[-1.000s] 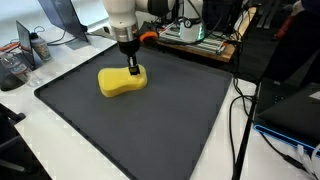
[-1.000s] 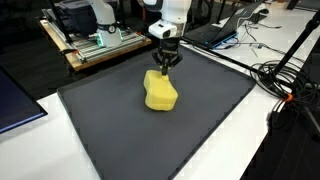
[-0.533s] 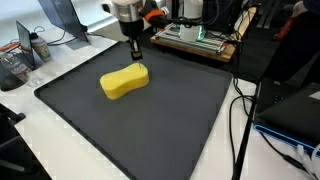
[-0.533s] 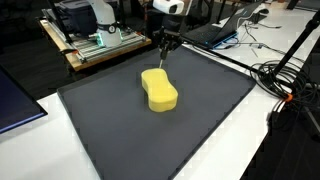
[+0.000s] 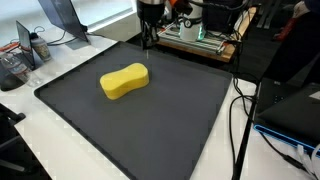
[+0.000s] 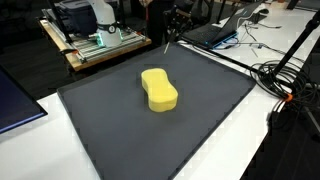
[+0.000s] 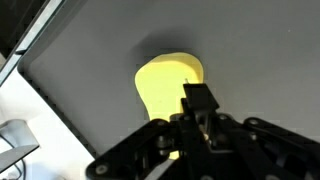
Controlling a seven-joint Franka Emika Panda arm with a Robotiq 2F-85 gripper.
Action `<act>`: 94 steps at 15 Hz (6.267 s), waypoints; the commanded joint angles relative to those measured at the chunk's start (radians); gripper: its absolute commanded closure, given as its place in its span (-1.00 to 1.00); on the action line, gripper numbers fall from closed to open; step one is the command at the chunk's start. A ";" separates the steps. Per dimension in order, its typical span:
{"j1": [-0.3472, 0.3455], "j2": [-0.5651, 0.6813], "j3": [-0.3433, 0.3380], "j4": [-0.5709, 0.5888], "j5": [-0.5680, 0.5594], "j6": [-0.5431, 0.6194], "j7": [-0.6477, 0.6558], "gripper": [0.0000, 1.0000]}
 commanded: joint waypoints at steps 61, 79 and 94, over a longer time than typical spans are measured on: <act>-0.424 0.097 -0.097 0.020 0.726 0.228 -1.026 0.94; -0.515 0.091 -0.135 -0.108 1.020 0.284 -1.356 0.94; -0.560 -0.141 -0.235 -0.516 1.492 0.372 -1.958 0.94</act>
